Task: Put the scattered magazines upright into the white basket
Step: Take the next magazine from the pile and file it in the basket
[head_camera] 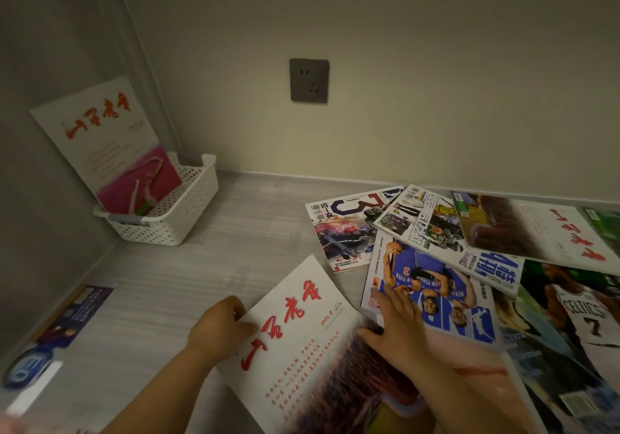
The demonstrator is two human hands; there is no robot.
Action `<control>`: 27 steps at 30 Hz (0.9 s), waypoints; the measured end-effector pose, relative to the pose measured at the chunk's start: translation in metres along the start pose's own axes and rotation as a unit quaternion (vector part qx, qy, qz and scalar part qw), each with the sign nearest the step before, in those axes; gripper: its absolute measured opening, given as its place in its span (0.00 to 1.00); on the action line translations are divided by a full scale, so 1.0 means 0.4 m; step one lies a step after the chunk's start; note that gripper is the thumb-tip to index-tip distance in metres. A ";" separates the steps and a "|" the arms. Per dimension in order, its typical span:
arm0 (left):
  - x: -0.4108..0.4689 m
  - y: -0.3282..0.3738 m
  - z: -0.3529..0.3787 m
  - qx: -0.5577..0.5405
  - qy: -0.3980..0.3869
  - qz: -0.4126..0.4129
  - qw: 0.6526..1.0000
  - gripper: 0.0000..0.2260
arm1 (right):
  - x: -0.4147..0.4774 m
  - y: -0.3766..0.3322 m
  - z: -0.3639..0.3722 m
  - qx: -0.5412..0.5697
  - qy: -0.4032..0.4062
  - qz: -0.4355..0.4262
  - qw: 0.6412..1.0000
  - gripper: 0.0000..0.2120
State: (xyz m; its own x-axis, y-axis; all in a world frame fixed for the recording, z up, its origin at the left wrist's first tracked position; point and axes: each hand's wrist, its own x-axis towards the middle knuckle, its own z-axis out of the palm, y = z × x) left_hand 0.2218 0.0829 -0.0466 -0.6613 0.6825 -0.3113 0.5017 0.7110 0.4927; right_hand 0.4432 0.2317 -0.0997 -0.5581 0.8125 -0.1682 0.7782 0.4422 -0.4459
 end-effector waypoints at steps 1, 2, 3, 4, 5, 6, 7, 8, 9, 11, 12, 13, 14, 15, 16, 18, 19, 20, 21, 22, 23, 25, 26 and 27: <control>-0.007 0.008 -0.010 -0.033 0.021 0.016 0.999 0.09 | 0.004 -0.010 -0.009 0.035 -0.004 -0.006 0.999 0.36; -0.016 0.019 -0.023 -0.066 0.038 0.036 0.996 0.10 | 0.008 -0.023 -0.019 0.080 -0.013 -0.011 0.997 0.35; -0.024 0.032 -0.039 -0.098 0.050 0.058 0.992 0.11 | 0.012 -0.041 -0.031 0.132 -0.023 -0.015 0.991 0.34; -0.034 0.047 -0.057 -0.128 0.057 0.079 0.987 0.11 | 0.017 -0.060 -0.044 0.187 -0.037 -0.017 0.982 0.33; -0.043 0.060 -0.079 -0.150 0.063 0.098 0.982 0.11 | 0.021 -0.079 -0.057 0.246 -0.051 -0.016 0.968 0.32; -0.050 0.072 -0.103 -0.161 0.076 0.116 0.977 0.10 | 0.026 -0.094 -0.072 0.309 -0.063 -0.009 0.949 0.30; -0.057 0.081 -0.125 -0.164 0.093 0.131 0.973 0.10 | 0.031 -0.107 -0.088 0.369 -0.074 0.003 0.926 0.27; -0.062 0.086 -0.146 -0.168 0.109 0.143 0.969 0.10 | 0.036 -0.116 -0.104 0.415 -0.085 0.015 0.906 0.23; -0.066 0.088 -0.165 -0.172 0.121 0.150 0.966 0.10 | 0.041 -0.123 -0.120 0.440 -0.092 0.022 0.893 0.17; -0.070 0.083 -0.199 -0.186 0.127 0.155 0.962 0.10 | 0.050 -0.143 -0.143 0.450 -0.088 0.012 0.889 0.10; -0.070 0.076 -0.215 -0.199 0.124 0.154 0.960 0.10 | 0.054 -0.159 -0.153 0.452 -0.079 0.001 0.888 0.11; -0.068 0.067 -0.231 -0.220 0.123 0.150 0.956 0.09 | 0.060 -0.177 -0.161 0.453 -0.065 -0.008 0.889 0.11; -0.066 0.055 -0.247 -0.248 0.127 0.146 0.949 0.09 | 0.066 -0.198 -0.169 0.456 -0.049 -0.017 0.888 0.11; -0.061 0.041 -0.263 -0.290 0.136 0.139 0.937 0.09 | 0.073 -0.218 -0.176 0.462 -0.035 -0.026 0.886 0.11; -0.055 0.025 -0.279 -0.341 0.142 0.130 0.920 0.08 | 0.081 -0.238 -0.184 0.474 -0.020 -0.034 0.879 0.12; -0.044 -0.008 -0.304 -0.417 0.123 0.110 0.894 0.08 | 0.099 -0.277 -0.199 0.502 0.008 -0.047 0.863 0.13; -0.039 -0.021 -0.312 -0.430 0.100 0.106 0.891 0.08 | 0.109 -0.297 -0.205 0.510 0.021 -0.049 0.858 0.13; -0.033 -0.033 -0.317 -0.426 0.075 0.110 0.895 0.08 | 0.118 -0.319 -0.209 0.515 0.033 -0.049 0.855 0.12; -0.027 -0.042 -0.320 -0.412 0.057 0.117 0.902 0.07 | 0.128 -0.343 -0.212 0.516 0.046 -0.051 0.854 0.11; -0.021 -0.048 -0.324 -0.398 0.052 0.126 0.907 0.07 | 0.139 -0.369 -0.213 0.514 0.060 -0.053 0.854 0.10; -0.013 -0.053 -0.328 -0.386 0.061 0.137 0.910 0.07 | 0.152 -0.395 -0.211 0.511 0.072 -0.056 0.854 0.09; 0.009 -0.061 -0.344 -0.362 0.105 0.154 0.913 0.08 | 0.180 -0.452 -0.209 0.508 0.088 -0.065 0.854 0.08; 0.021 -0.068 -0.357 -0.350 0.132 0.161 0.913 0.07 | 0.195 -0.484 -0.209 0.504 0.094 -0.069 0.856 0.08; 0.032 -0.076 -0.373 -0.343 0.161 0.171 0.910 0.07 | 0.211 -0.516 -0.211 0.500 0.100 -0.072 0.857 0.08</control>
State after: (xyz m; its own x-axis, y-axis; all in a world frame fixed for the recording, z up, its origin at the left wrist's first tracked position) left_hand 0.1149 0.0448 0.0559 -0.7164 0.6802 0.1551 0.3162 0.1183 0.9413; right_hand 0.2597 0.2410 0.0522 -0.4893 0.8700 0.0606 0.0133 0.0769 -0.9969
